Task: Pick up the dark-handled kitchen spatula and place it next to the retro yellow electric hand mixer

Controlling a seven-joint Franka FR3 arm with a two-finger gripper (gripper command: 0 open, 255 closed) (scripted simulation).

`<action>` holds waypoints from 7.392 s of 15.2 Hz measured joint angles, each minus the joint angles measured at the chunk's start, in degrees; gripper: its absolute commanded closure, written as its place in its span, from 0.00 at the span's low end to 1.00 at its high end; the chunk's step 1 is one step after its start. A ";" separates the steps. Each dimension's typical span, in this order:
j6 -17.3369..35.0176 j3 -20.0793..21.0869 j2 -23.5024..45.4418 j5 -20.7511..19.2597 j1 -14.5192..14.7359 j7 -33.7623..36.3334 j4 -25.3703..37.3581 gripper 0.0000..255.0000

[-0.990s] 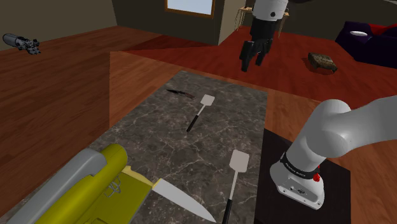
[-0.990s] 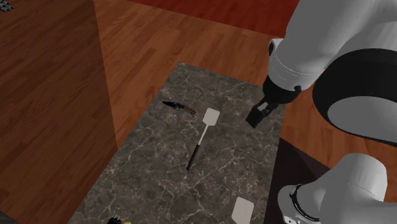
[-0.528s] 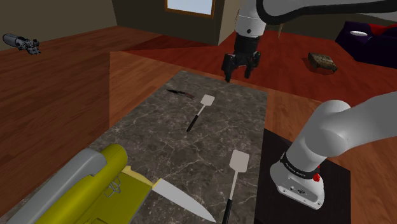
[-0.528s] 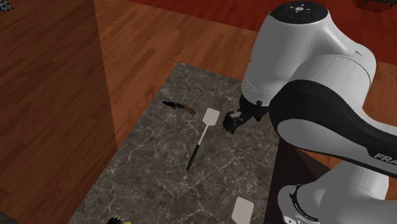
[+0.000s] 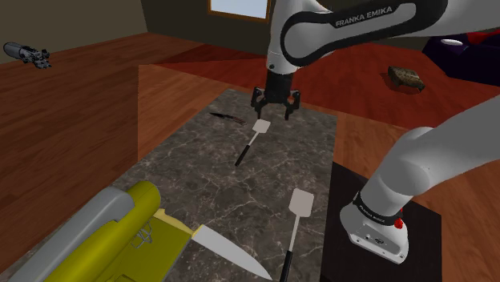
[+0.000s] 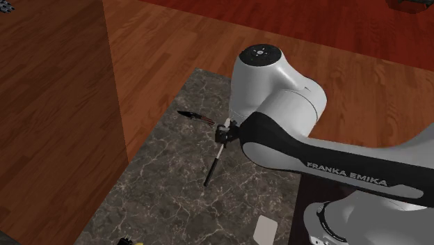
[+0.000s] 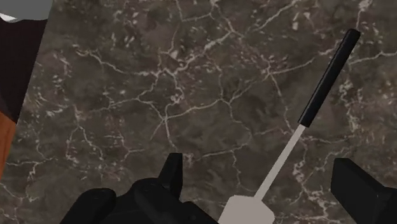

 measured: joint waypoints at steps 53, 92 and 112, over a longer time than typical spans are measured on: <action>4.49 4.86 12.81 0.13 -5.09 25.09 8.73 1.00; -25.80 2.86 11.98 -1.21 -5.96 27.13 38.25 1.00; -26.38 20.25 23.46 -3.92 3.43 54.40 51.96 1.00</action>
